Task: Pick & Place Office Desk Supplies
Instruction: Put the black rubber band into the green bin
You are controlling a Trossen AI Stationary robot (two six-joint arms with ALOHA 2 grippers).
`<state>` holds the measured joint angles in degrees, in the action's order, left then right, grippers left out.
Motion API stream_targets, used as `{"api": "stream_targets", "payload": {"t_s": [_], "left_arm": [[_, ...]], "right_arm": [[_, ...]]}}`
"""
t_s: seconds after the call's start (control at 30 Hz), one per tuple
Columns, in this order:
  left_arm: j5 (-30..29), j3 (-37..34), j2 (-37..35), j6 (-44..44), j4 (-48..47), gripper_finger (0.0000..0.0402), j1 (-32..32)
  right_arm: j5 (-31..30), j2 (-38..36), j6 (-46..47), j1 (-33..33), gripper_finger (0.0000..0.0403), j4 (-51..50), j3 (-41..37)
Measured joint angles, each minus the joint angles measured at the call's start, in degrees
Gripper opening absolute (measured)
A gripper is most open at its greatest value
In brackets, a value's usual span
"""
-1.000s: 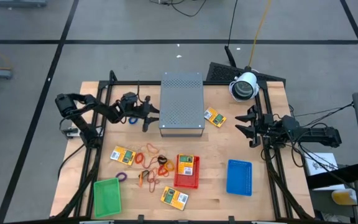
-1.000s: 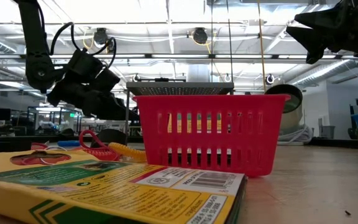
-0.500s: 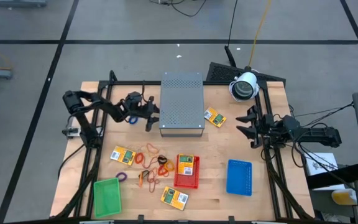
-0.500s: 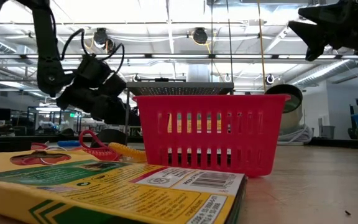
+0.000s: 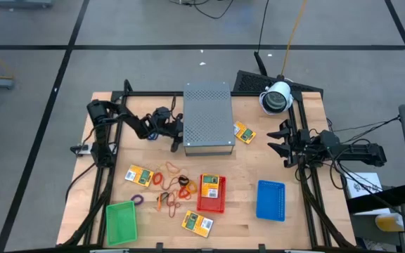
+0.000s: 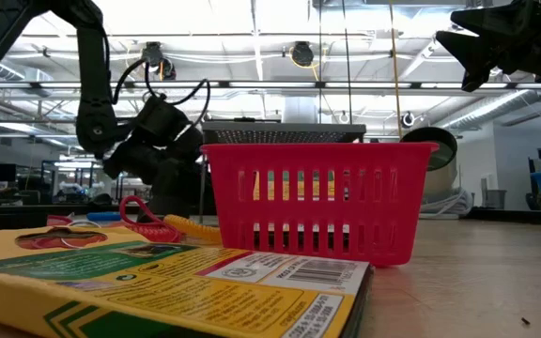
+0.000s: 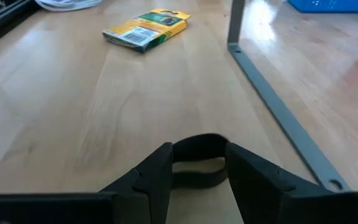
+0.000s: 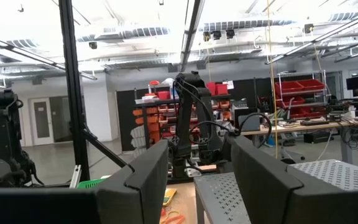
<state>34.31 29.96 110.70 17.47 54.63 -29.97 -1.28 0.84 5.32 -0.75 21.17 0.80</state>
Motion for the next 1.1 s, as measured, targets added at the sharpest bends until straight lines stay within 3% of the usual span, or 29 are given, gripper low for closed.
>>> {"api": "stream_targets", "payload": {"t_s": [0.13, 0.37, 1.1], "left_arm": [[-0.35, 0.65, 0.37, 0.0, 0.03, 0.0156, 0.12], [-6.19, 0.7, 0.35, -0.04, -1.16, 0.0156, 0.12], [-7.76, 0.72, 0.35, -1.22, -5.31, 0.0156, 0.85]], "right_arm": [[0.02, 0.0, -0.02, 0.0, 0.0169, 0.0, 0.0], [0.05, 0.0, -0.02, 0.0, 0.0169, 0.0, 0.0], [0.09, 0.0, -0.02, 0.0, 0.0169, 0.42, 0.0]]}}
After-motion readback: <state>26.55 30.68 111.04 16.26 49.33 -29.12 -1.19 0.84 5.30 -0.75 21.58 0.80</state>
